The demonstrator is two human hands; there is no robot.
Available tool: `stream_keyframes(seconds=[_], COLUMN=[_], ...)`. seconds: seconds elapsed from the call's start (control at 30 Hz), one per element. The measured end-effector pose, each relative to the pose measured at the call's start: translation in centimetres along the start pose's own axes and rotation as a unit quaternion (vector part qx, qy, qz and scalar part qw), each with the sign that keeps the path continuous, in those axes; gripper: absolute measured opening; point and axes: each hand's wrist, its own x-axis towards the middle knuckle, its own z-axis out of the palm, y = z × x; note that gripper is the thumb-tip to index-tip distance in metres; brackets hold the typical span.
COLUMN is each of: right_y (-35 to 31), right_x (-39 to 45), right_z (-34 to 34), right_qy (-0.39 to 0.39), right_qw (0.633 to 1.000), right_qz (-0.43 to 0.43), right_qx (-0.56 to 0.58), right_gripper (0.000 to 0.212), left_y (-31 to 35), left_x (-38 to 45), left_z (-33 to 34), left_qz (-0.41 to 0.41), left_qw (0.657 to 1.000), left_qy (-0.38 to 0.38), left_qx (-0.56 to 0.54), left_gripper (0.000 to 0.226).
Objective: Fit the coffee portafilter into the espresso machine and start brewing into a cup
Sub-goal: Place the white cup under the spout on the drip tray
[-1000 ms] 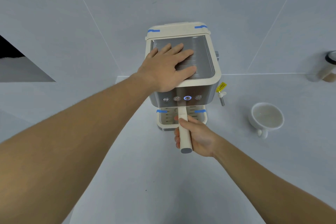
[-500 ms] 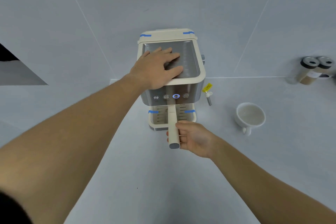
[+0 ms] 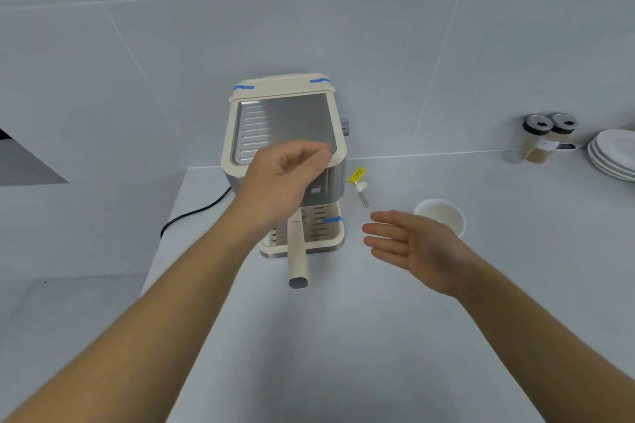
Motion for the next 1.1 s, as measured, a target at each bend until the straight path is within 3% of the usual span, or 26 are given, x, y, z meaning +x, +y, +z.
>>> stream_keyframes(seconds=[0.2,0.37,0.77,0.97,1.1], right_y=[-3.0,-3.9,-2.2,-1.1,-0.8], right_x=[-1.9,-1.9,2.1,4.9,7.0], right_z=[-5.0,-9.6,-19.5,-21.4,-21.8], right_qy=[0.050,0.083,0.189,0.205,0.197], right_qw=[0.997,0.992,0.979,0.977,0.978], right_qz=[-0.056,-0.069,-0.019,0.020,0.035], right_qx=[0.035,0.071,0.078,0.061,0.055], right_gripper=[0.033,0.033,0.028,0.028,0.020], left_y=[-1.0,-3.6,-10.7,-12.5,-13.4], left_x=[-3.1,-3.4,0.2,2.7,4.3], left_z=[5.4,10.3,20.2,23.3,24.7], left_qz=[-0.115,-0.222,-0.399,-0.413,-0.404], left_qw=[0.973,0.938,0.886,0.882,0.889], left_qy=[-0.007,-0.012,0.008,0.024,0.019], left_qx=[-0.201,-0.267,-0.234,-0.227,-0.216], left_gripper=[0.021,0.017,0.014,0.005,0.018])
